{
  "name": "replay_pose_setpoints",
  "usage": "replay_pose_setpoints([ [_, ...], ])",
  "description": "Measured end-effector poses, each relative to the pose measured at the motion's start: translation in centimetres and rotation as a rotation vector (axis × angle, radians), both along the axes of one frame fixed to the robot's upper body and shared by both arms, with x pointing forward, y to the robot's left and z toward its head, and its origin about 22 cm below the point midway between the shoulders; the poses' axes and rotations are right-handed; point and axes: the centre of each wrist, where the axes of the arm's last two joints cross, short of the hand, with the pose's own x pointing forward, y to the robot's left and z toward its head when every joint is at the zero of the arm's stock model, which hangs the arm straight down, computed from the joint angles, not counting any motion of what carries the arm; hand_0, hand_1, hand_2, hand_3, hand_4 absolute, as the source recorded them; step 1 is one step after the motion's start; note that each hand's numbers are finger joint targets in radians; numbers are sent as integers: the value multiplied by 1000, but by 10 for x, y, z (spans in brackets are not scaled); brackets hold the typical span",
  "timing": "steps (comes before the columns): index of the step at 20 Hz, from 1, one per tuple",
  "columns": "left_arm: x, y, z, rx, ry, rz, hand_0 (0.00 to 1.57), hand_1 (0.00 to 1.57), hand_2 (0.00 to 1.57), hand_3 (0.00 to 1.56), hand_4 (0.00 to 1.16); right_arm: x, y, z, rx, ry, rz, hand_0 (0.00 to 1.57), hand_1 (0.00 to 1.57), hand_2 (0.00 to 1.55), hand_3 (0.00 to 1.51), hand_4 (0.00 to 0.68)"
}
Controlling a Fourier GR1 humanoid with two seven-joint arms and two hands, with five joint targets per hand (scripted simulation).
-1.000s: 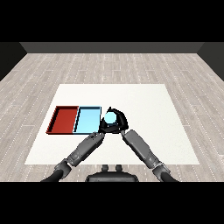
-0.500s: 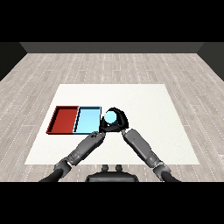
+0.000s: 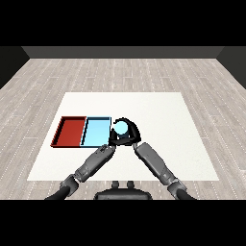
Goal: Pick the blue can and put it in the blue box
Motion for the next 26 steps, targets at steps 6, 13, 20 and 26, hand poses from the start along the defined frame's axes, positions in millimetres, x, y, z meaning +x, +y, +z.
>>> replay_pose_setpoints([
  [6,5,1,-3,-7,7,10,1571,1571,1569,1478,1142,1,2,5,-21,-2,-3,0,0,0,0,0],
  [13,3,0,-1,-2,12,29,1571,1571,1571,1493,1147,0,-10,1,-26,-10,-39,0,0,0,0,0],
  [20,-1,11,-13,-21,27,54,1571,1571,1571,1481,1147,11,-46,22,133,-4,-77,0,0,0,0,0],
  [26,12,32,-8,-15,-6,127,1571,1571,1571,1475,1149,-5,-93,36,242,-74,-110,0,0,0,0,0],
])
